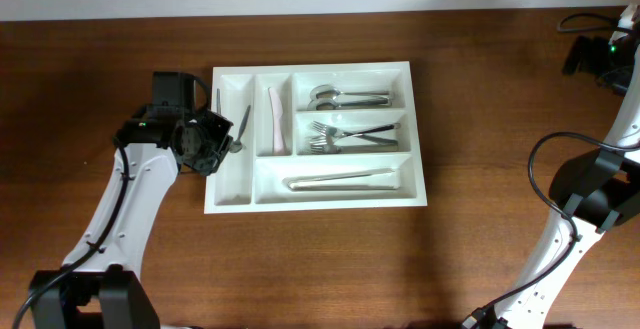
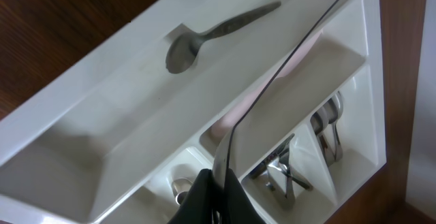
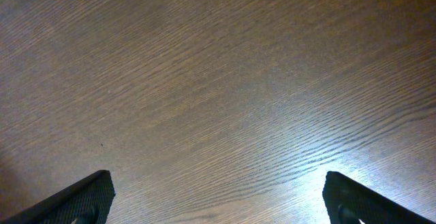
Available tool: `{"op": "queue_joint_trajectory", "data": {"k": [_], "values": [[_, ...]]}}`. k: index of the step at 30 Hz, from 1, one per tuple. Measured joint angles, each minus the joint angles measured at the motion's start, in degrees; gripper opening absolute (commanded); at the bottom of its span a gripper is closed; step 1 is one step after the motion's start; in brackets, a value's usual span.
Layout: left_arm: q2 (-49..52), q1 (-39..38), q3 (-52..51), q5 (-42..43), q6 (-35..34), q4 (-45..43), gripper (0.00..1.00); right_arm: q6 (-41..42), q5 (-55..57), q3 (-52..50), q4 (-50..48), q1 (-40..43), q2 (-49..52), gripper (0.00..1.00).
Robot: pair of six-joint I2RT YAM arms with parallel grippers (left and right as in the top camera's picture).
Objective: Pack container
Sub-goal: 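Lower the plain spoon into the left compartment and open the left gripper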
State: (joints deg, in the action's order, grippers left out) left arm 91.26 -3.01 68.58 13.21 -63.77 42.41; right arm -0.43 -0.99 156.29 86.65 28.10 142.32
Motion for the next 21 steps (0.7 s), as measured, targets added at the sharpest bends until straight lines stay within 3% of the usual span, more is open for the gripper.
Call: {"op": "queue_joint_trajectory", "data": {"k": [21], "values": [[5.4,-3.9,0.0,0.9,-0.6,-2.6,0.05,0.0,0.0,0.0,0.0,0.0,0.0,0.99]]}}
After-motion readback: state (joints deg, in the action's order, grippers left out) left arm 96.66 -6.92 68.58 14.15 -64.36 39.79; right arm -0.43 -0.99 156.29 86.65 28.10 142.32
